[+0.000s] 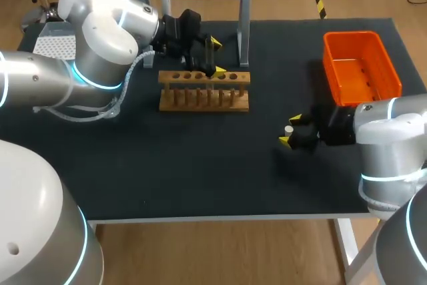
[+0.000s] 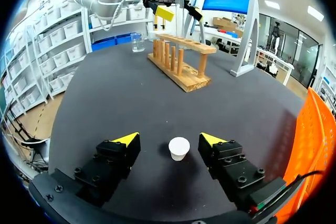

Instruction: Invert the test tube, pick up the pipette, mount the tip to pipette, aspirate from beaker and dispense into the tube, eject the tip, return the pipette, and cap with the stopper.

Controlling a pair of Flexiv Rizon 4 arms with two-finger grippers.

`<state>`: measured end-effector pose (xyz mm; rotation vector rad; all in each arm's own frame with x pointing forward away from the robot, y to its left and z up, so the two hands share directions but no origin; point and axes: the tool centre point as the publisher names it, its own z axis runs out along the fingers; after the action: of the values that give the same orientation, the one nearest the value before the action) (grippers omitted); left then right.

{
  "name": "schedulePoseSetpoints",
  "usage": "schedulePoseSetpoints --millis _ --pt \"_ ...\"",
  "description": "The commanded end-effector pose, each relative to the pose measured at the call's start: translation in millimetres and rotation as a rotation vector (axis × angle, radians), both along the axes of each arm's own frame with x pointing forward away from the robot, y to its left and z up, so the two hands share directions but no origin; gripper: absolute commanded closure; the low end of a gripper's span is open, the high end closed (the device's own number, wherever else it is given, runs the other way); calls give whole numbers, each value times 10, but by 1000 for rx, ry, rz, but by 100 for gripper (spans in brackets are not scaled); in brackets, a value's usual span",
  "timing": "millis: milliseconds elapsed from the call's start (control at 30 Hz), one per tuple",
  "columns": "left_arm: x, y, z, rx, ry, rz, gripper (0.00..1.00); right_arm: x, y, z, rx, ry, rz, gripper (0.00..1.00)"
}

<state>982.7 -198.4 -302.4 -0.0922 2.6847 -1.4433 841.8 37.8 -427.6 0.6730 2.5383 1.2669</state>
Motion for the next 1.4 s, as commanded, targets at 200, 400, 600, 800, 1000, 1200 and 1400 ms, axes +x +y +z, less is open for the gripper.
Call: schedulePoseSetpoints --millis 200,400,600,800,1000,1200,1400 --pt "4 -6 0 2 1 1 0 24 4 -10 -2 4 -5 29" --pt "4 -6 0 2 1 1 0 34 3 -4 2 4 -9 39" --pt "4 -6 0 2 1 1 0 39 -3 -4 4 6 -12 44" --pt "4 -6 0 2 1 1 0 47 -12 -8 1 9 -19 50" --pt "4 -6 0 2 1 1 0 51 -14 -10 -2 9 -21 51" --pt "4 -6 0 2 1 1 0 52 -15 -14 -5 13 -20 52" --pt "4 -6 0 2 1 1 0 53 -15 -29 -9 18 -20 52"
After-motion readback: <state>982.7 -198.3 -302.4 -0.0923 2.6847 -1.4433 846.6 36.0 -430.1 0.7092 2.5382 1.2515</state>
